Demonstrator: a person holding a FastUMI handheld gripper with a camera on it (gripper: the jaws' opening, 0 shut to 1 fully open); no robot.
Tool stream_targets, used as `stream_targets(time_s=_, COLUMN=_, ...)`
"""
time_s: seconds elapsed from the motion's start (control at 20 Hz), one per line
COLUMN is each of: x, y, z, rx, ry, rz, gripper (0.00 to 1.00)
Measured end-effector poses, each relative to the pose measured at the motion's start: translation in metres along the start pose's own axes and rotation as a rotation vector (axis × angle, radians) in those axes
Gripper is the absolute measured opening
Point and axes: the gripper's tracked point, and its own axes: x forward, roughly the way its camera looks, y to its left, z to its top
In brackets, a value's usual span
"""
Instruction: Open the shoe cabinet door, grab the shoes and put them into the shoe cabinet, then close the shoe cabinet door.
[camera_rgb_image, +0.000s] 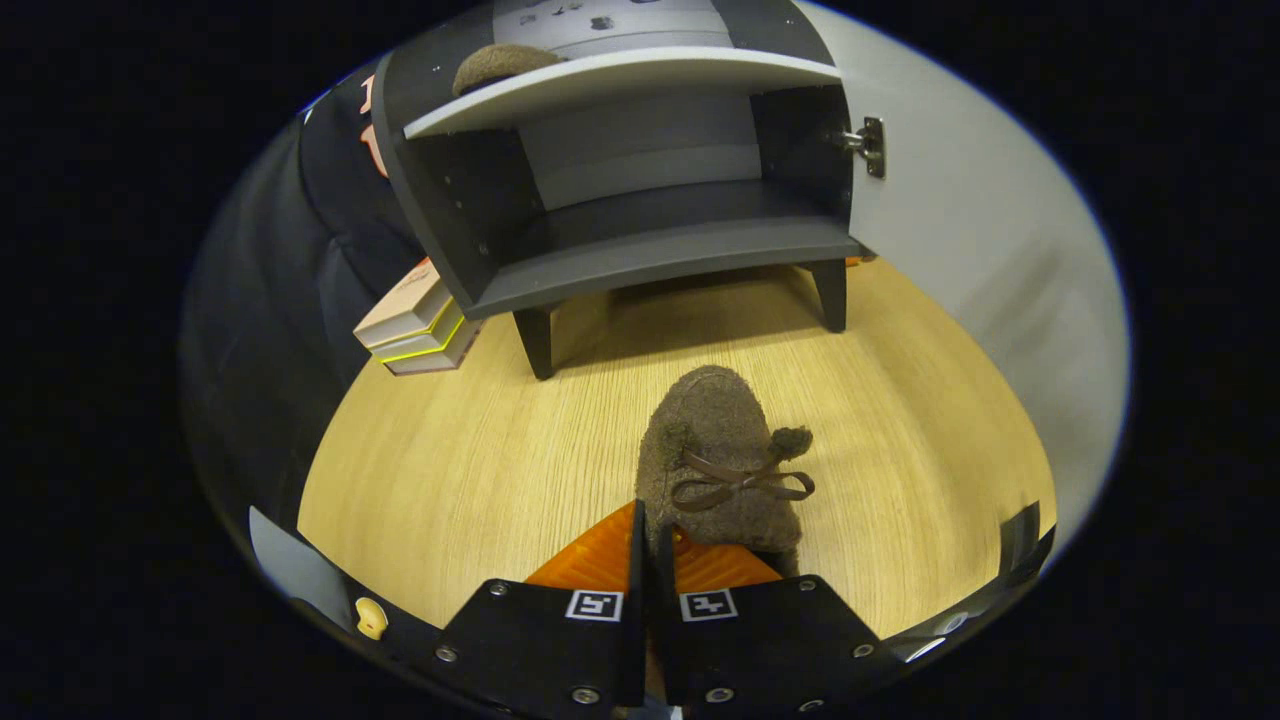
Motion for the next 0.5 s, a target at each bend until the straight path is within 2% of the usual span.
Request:
stream_targets(time_s=0.2, x=-0.040, y=0.000, z=0.043, rx=0.010, ry=-0.086, rz=0.000, gripper=0.07)
stream_targets(time_s=0.5, x=-0.095, y=0.014, z=0.132, rx=0.003, ry=-0.238, rz=0.055, gripper=0.07)
